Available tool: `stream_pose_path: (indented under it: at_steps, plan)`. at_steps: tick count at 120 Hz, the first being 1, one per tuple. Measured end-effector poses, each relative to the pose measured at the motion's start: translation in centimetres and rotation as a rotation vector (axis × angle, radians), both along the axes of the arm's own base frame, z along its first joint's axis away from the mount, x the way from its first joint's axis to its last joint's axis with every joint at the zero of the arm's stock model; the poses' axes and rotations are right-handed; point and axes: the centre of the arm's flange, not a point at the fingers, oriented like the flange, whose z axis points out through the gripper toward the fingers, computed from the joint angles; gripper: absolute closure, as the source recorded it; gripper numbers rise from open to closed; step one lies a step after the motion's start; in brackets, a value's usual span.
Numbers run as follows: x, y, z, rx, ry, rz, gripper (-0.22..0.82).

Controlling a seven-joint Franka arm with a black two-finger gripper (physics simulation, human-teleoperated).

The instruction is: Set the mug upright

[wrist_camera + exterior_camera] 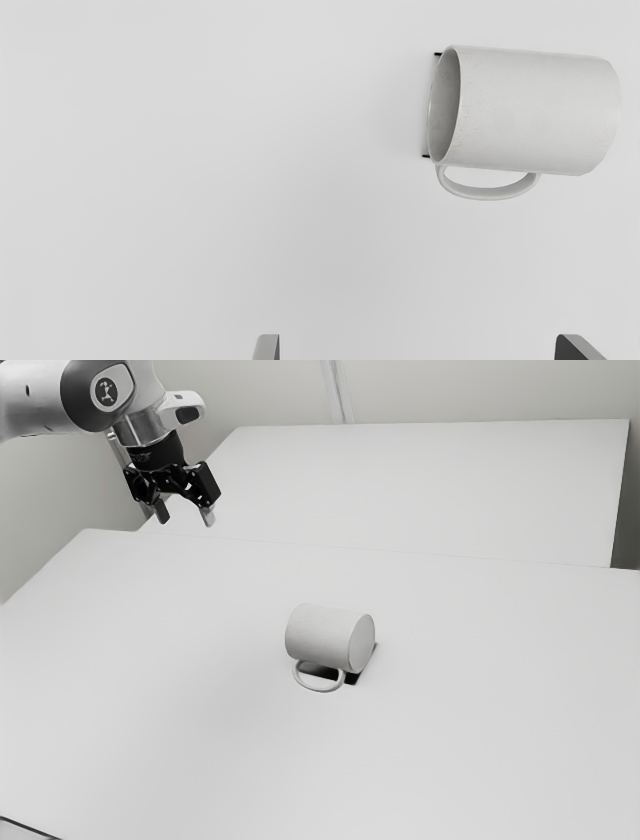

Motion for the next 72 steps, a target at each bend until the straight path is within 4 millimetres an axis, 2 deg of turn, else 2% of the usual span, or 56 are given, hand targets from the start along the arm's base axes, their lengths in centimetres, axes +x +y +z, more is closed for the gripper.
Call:
stream_pose_path:
  at_steps: [12,44,62,72]
  plan:
    - [0.1,0.1,-0.7,0.014,0.02,0.012,0.0]
    - [0.0,-0.3,-1.0,0.003,0.037,0.035,0.0]
    - [0.3,-1.2,-3.5,-0.076,0.084,0.041,0.0]
    - [1.0,-1.4,-5.5,-0.129,0.091,0.026,0.0]
